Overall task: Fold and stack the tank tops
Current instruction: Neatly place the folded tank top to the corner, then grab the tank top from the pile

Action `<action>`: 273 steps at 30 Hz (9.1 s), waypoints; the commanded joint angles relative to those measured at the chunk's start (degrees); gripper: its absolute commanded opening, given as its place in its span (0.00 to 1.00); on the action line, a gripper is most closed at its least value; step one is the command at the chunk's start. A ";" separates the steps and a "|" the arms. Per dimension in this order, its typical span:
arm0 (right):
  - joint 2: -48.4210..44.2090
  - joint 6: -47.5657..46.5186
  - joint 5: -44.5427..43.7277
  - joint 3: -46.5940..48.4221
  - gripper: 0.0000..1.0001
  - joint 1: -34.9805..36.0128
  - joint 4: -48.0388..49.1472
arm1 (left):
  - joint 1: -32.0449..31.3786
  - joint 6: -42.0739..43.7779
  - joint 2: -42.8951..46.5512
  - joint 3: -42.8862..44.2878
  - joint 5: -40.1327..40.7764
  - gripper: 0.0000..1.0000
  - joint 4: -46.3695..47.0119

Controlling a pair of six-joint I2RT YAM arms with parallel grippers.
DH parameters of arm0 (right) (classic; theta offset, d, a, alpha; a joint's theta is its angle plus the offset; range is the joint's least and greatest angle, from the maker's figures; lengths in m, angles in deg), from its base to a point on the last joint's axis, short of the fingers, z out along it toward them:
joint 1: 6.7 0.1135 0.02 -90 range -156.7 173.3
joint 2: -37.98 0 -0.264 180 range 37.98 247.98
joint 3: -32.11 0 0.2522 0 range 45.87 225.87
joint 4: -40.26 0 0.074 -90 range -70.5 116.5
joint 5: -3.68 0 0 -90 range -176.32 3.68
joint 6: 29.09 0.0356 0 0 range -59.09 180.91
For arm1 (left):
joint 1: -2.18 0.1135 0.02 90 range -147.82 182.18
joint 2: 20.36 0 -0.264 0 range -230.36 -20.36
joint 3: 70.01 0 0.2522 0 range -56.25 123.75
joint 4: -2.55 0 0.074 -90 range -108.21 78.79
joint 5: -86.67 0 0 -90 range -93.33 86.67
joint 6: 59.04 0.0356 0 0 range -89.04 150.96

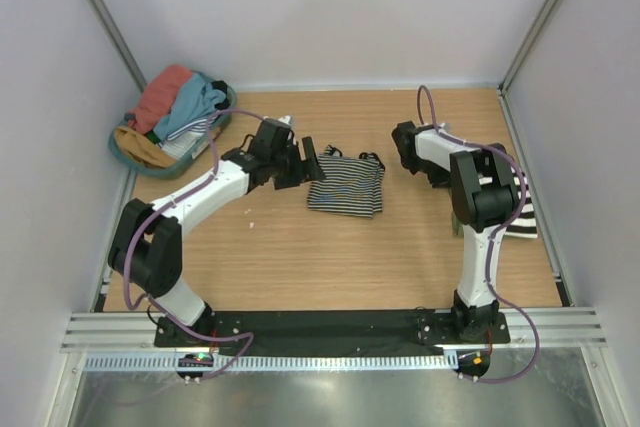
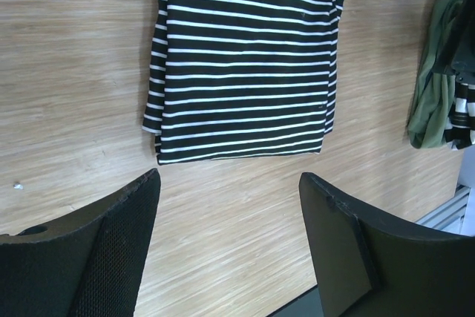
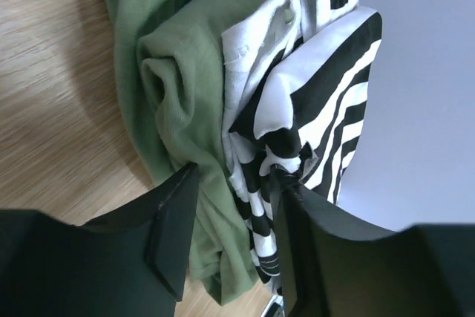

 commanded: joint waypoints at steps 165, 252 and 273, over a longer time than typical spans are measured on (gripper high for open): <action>-32.00 4.40 50.23 -14.92 0.45 -27.31 16.38 | -21.86 -20.71 -42.01 41.95 5.28 0.42 18.58; -16.01 7.65 42.94 -16.05 0.43 -14.12 27.10 | 17.59 -5.50 4.66 5.03 11.35 0.85 6.54; -34.56 11.08 54.18 -20.36 0.66 0.89 35.72 | 35.44 0.39 -12.44 25.49 25.84 0.92 -7.69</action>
